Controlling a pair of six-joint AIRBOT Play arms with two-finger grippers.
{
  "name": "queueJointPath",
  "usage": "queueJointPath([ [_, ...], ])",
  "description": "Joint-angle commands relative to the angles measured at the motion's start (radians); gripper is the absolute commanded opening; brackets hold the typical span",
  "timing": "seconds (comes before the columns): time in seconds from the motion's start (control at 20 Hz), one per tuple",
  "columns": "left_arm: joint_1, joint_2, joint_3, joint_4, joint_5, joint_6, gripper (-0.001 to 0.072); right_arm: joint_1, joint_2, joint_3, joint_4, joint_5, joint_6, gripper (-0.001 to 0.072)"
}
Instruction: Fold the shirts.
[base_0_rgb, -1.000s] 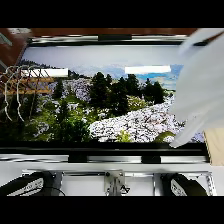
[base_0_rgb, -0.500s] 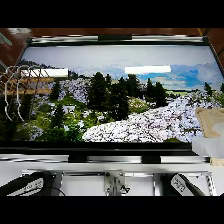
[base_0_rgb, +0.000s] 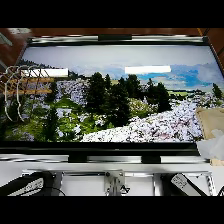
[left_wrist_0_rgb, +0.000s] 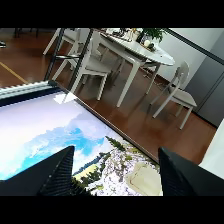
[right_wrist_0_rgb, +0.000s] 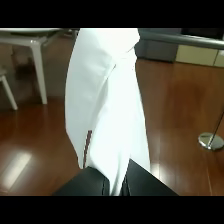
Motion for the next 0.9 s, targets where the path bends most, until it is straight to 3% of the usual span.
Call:
queueJointPath([
  [0.0, 0.000, 0.000, 0.001, 0.000, 0.000, -0.003, 0.0602, -0.032, 0.004, 0.000, 0.103, -0.082, -0.056, 0.0064],
  [0.6, 0.000, 0.000, 0.001, 0.005, 0.002, -0.002, 0.0602, -0.032, 0.055, 0.000, 0.185, -0.131, -0.109, 0.0064],
  [0.85, 0.000, 0.000, 0.001, 0.008, 0.000, -0.002, 0.0602, -0.033, 0.061, 0.000, 0.090, -0.162, -0.051, 0.0063],
])
